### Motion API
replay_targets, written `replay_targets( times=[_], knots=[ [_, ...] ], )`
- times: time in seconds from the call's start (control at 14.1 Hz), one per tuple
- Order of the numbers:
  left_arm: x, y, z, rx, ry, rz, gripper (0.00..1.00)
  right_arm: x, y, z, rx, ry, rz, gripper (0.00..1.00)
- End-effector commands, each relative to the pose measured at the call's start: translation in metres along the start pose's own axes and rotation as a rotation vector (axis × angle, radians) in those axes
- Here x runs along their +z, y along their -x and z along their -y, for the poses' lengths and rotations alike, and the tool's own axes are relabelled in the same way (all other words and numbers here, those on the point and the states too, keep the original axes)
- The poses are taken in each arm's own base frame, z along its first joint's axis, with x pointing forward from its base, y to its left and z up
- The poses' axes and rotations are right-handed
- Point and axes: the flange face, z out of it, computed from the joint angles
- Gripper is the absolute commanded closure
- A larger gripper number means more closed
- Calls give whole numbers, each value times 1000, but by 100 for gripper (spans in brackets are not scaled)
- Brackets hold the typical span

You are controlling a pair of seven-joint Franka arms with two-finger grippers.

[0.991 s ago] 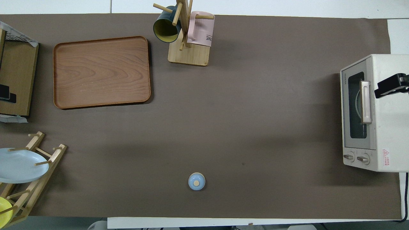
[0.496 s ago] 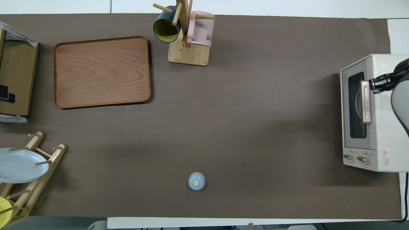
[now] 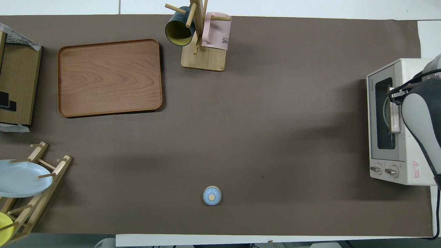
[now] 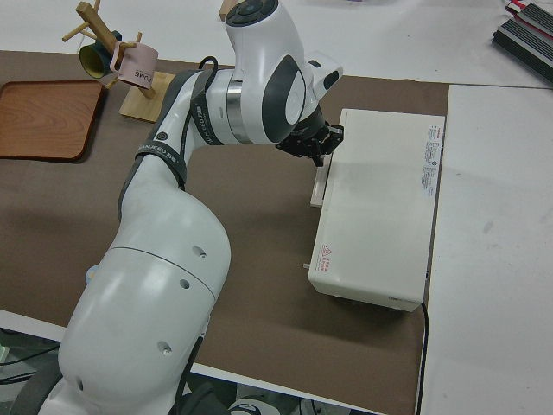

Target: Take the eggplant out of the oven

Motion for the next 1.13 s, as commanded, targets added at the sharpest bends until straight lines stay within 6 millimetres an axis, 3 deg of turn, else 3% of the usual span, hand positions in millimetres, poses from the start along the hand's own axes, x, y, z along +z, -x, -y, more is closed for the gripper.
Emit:
replay_targets(
  times=[0.0,0.21,0.35,0.85,1.06],
  knots=[
    [-3,5,4,5,-10,6,0,13,4,2,-32,22,-4,100],
    [-3,5,4,3,-10,6,0,28,1,10,-50,19,18,100],
    [-3,5,4,3,-10,6,0,37,-10,34,-77,9,0,100],
    [-3,5,3,5,-10,6,0,118,-60,120,-35,-77,-65,100],
    [-3,5,3,6,-10,6,0,136,-67,134,1,-112,-61,100]
  ],
)
